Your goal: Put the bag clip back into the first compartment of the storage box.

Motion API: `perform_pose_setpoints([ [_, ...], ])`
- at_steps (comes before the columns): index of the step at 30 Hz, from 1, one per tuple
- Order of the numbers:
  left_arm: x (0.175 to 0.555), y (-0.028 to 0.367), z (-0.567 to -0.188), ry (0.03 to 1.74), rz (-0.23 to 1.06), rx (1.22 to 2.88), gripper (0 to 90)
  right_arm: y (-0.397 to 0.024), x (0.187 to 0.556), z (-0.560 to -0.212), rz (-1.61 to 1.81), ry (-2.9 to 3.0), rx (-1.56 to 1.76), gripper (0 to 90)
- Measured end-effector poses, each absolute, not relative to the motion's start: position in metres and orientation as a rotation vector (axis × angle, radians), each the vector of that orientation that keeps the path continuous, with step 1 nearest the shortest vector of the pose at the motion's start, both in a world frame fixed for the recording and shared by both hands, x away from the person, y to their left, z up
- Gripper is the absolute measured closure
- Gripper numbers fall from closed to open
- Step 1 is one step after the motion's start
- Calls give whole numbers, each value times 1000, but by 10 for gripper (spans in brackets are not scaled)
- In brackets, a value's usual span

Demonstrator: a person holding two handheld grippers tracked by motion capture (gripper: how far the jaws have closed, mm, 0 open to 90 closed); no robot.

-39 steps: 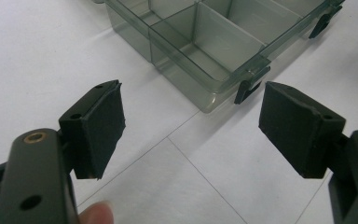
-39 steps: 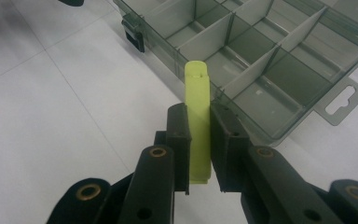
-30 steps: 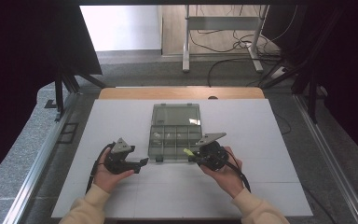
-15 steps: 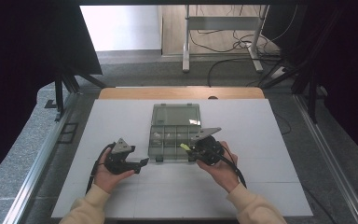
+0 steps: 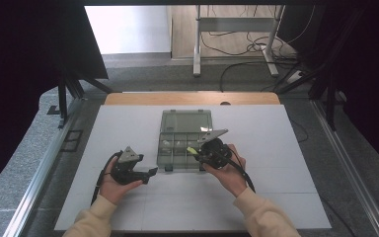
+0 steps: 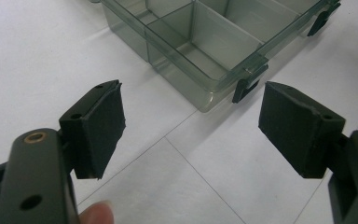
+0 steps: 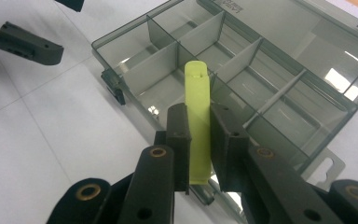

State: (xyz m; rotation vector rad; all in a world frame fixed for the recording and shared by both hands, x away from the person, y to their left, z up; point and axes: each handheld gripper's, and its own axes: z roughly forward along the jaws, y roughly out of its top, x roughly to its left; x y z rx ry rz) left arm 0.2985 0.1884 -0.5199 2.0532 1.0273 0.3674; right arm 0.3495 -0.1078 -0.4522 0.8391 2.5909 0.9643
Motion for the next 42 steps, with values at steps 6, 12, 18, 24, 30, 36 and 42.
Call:
perform_pose_setpoints([
  [6,298,189,-519,1028,367,2048,225,-100,360,-453,969,2589,844,786],
  [12,297,189,-518,1031,367,2041,224,-87,372,-455,977,2595,837,786],
  [18,297,189,-518,1023,369,2045,224,-71,386,-456,990,2602,853,786],
  [24,297,190,-518,1023,363,2041,224,-51,397,-458,970,2617,845,786],
  [30,298,190,-518,1025,363,2042,224,-37,409,-463,936,2628,838,786],
  [36,298,190,-519,1027,362,2039,224,-21,424,-465,934,2636,845,786],
  [42,298,190,-518,1027,361,2039,224,-8,431,-469,917,2646,851,786],
])
